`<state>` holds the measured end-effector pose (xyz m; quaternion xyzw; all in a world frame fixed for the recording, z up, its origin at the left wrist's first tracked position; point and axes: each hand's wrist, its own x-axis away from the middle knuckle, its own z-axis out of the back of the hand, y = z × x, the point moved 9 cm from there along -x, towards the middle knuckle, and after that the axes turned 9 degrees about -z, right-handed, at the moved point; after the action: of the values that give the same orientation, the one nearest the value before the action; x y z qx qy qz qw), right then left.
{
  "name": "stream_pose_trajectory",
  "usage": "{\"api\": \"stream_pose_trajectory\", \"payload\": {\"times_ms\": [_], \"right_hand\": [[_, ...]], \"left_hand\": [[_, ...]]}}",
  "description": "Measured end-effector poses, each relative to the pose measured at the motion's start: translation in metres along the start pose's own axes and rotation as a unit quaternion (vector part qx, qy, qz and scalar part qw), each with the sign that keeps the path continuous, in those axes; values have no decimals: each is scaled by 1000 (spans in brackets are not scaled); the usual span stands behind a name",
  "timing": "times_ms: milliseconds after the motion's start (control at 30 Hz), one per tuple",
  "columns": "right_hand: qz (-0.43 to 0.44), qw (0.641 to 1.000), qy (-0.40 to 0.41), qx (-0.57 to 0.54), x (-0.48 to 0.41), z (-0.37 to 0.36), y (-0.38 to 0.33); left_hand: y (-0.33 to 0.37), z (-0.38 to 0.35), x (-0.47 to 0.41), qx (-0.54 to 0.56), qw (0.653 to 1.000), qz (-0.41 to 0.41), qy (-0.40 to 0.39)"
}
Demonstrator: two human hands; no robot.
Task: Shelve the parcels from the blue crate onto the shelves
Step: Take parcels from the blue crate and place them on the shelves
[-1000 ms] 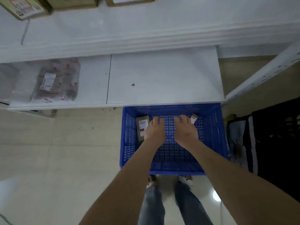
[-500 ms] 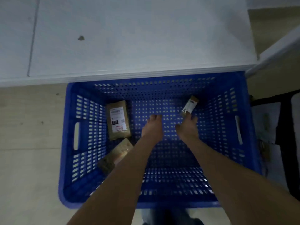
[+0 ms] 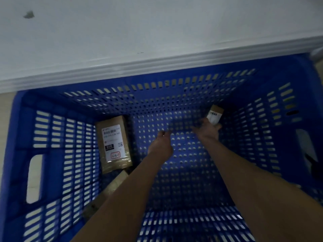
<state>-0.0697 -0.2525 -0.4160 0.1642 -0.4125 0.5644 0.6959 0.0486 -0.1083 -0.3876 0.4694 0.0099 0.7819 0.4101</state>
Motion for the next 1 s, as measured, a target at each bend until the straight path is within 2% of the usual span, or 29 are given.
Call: {"api": "stream_pose_trajectory", "payload": {"times_ms": [67,133,200,267,333,500,633,700,767,867,900,1000], "right_hand": [[21,1000,-4,16,13,-3,-3],[79,995,-41,35,43,-11,-12],[107,988,-107,-34,87,-15,-25],[59,976,-175,-119,129,-16,-31],[6,966,-209,-151,170,-8,-37],[-30,914,-266,-305,284,40,-67],[-37,877,-315,-361,376,81,-90],[-24,877,-321,-357,416,107,-102],[19,894,-305,-327,453,135,-118],[142,948,-192,-212,503,188,-150],[181,954,-156,-182,522,206,-162],[258,936,-148,-190,572,244,-188]], "left_hand": [[-7,6,9,12,1000,7,18],[-9,14,29,33,999,25,33],[-11,32,58,47,996,48,61],[-13,57,94,75,989,74,100],[-13,88,134,111,980,88,140],[-9,162,246,202,943,146,220],[14,217,325,293,913,139,249],[31,242,360,338,900,126,246],[50,266,392,398,877,112,243],[80,302,439,494,832,100,233],[92,314,454,516,820,96,228],[106,347,492,563,773,82,281]]}}
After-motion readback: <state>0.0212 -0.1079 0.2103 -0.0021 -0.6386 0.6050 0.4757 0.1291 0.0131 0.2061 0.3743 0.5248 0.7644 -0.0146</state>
